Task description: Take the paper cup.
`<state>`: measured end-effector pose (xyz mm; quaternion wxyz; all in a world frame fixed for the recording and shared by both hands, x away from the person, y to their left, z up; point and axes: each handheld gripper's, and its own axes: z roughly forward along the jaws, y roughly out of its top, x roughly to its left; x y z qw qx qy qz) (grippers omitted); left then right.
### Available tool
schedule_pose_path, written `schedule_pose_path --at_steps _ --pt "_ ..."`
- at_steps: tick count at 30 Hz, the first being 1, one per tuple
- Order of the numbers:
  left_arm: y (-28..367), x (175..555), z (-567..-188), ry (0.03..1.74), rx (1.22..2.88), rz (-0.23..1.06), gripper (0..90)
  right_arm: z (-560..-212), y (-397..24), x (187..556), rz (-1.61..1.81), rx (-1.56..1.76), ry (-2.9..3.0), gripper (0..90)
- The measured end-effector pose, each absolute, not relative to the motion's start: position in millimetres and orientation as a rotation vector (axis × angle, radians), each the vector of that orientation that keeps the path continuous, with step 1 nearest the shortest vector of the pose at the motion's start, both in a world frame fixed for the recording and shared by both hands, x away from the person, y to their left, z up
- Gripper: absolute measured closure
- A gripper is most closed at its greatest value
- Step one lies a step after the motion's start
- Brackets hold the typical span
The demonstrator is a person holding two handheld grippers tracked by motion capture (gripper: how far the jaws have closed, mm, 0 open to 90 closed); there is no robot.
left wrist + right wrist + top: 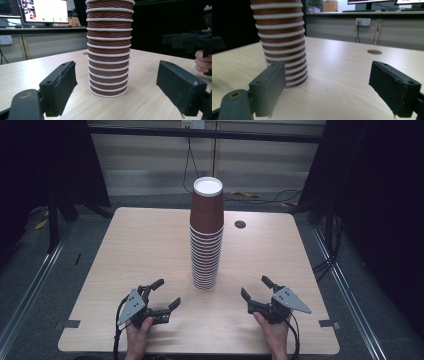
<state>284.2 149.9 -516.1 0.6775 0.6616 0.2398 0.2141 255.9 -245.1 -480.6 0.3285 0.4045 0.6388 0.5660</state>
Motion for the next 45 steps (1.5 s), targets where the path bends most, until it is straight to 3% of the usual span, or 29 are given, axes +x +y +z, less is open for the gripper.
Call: schedule_pose_path --at_steps 21,23,45 --pt "150.2 283.9 -515.9 0.540 1.488 0.489 15.9 -421.8 -230.8 283.3 1.587 0.948 1.803 15.8" --pt "150.2 284.0 -515.9 0.538 1.488 0.489 15.8 -411.2 -226.7 287.7 1.611 0.910 1.861 22.2" --pt "150.4 283.4 -515.8 0.534 1.490 0.489 15.8 -330.7 -201.4 326.5 1.714 0.707 1.972 26.2"
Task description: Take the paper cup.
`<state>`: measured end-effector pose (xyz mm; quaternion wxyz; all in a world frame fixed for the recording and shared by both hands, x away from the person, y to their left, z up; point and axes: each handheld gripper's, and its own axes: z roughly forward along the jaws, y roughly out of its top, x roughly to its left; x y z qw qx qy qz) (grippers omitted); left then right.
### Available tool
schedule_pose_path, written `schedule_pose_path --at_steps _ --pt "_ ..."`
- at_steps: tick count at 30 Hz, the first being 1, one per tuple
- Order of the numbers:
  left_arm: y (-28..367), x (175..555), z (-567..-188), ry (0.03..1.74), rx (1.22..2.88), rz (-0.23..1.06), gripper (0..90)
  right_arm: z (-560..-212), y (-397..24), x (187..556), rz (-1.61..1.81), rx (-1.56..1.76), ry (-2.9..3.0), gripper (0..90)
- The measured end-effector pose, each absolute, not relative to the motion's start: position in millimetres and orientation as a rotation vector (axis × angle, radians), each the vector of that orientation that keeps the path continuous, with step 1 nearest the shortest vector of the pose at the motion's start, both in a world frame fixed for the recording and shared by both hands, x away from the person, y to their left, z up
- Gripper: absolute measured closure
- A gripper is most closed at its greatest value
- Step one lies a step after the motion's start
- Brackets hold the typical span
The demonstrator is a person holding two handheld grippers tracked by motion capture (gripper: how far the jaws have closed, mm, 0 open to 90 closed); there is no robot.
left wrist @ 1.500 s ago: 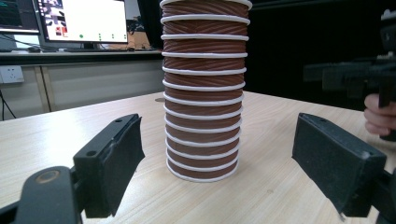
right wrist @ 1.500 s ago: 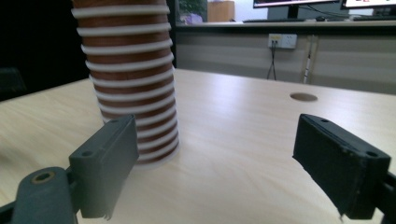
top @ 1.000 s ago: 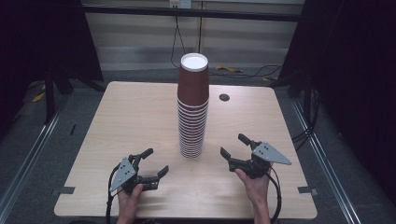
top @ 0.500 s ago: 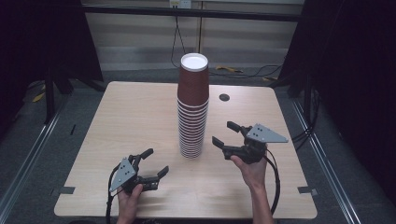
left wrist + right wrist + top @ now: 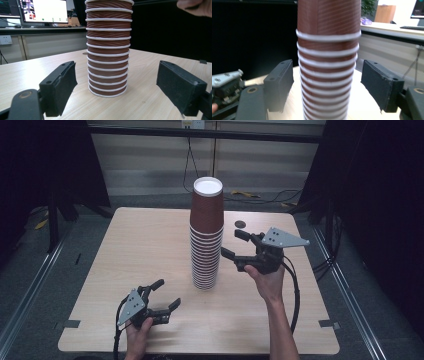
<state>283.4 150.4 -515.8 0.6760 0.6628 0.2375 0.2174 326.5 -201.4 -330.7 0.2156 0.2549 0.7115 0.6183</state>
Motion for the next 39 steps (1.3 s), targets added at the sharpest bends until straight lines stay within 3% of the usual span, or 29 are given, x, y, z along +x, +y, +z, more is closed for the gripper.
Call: schedule_pose_path --at_steps 26,39 --pt "151.4 283.9 -515.5 0.518 1.500 0.500 15.8 -253.3 -173.9 366.6 1.731 0.648 2.038 16.6" --pt "151.4 283.9 -515.5 0.518 1.500 0.499 15.8 -239.6 -158.5 384.3 1.701 0.647 2.101 14.9"
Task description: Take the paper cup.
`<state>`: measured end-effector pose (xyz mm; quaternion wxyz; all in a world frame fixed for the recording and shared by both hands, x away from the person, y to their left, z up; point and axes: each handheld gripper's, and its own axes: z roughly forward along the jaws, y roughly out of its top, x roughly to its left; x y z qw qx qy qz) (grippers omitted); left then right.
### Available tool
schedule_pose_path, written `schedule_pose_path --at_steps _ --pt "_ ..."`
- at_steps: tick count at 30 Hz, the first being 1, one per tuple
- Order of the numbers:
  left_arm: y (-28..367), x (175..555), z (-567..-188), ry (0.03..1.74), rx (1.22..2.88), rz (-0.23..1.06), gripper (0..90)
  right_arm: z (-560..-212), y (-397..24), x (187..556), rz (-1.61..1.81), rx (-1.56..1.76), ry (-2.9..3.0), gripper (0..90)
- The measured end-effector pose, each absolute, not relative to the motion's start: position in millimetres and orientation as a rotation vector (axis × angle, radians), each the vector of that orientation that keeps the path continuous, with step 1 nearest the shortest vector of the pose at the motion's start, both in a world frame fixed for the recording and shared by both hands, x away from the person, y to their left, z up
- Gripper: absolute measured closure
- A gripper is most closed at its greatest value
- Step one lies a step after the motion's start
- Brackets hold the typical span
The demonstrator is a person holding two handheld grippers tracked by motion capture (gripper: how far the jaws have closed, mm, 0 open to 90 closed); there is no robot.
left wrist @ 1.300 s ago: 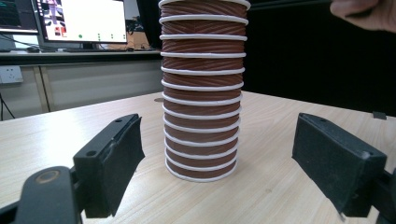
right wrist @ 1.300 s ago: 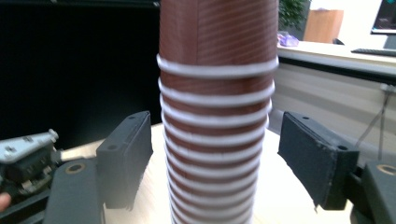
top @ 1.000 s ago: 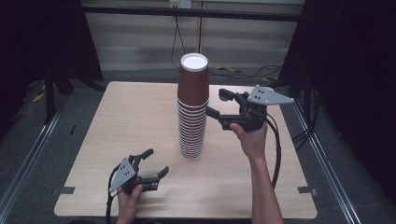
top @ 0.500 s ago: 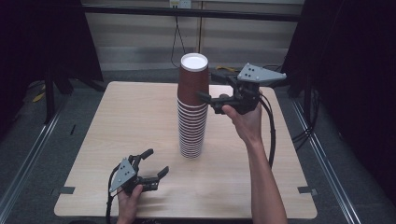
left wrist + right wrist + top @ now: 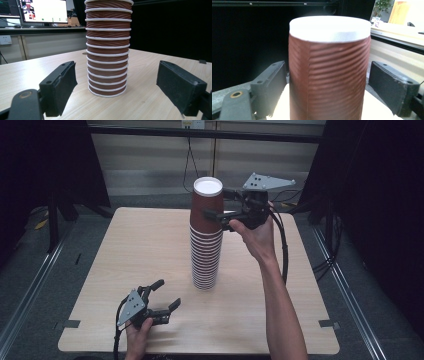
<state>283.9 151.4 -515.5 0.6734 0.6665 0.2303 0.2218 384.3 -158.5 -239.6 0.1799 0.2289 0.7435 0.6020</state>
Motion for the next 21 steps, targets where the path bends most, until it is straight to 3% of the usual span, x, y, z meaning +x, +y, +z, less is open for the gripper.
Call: schedule_pose_path --at_steps 12,14,21 --pt "151.5 284.0 -515.5 0.518 1.501 0.500 15.8 -230.4 -139.6 394.3 1.640 0.646 2.160 15.9" --pt "151.4 283.9 -515.5 0.518 1.500 0.499 15.9 -228.3 -139.0 394.9 1.636 0.646 2.154 19.9" --pt "151.4 283.8 -515.5 0.517 1.500 0.498 15.8 -228.2 -140.9 395.6 1.659 0.638 2.143 21.6"
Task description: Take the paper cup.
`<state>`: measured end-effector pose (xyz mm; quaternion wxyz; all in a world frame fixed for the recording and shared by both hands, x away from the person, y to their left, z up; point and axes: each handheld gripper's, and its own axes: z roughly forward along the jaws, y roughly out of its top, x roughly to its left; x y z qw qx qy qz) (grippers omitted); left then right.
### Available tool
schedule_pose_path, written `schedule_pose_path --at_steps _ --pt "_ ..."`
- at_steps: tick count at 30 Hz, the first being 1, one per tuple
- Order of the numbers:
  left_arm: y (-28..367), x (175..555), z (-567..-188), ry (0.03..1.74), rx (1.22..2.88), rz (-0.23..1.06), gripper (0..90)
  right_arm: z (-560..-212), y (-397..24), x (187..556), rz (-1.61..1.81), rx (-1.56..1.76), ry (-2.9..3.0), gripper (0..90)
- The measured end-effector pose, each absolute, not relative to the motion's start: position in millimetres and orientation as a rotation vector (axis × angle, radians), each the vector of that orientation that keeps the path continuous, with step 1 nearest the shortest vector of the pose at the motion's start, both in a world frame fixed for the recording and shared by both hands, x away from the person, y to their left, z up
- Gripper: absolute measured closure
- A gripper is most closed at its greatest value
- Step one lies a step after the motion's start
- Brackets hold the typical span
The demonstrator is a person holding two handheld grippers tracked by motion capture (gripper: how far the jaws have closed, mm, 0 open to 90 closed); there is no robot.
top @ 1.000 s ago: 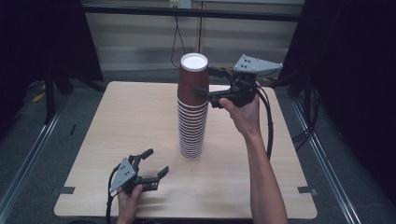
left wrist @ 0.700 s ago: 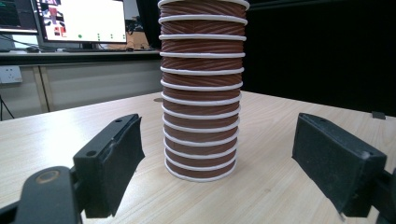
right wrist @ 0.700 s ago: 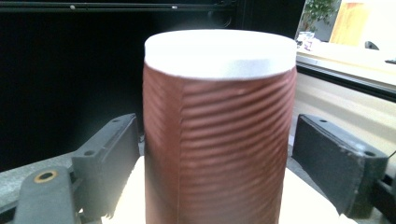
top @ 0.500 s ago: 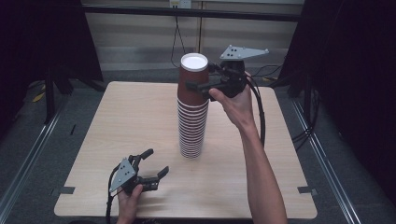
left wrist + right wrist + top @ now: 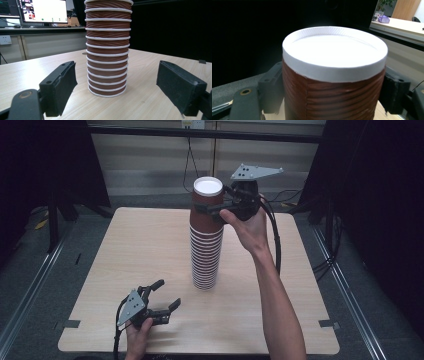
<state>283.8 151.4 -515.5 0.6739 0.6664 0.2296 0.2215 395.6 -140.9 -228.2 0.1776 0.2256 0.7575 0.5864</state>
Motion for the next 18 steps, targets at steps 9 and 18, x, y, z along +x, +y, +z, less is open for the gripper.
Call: schedule_pose_path --at_steps 9,18 --pt "151.5 283.8 -515.5 0.517 1.500 0.499 15.8 -222.4 -142.0 393.4 1.680 0.619 2.127 22.0" --pt "151.5 283.8 -515.5 0.516 1.500 0.498 15.8 -214.5 -145.9 389.0 1.753 0.608 2.039 22.7"
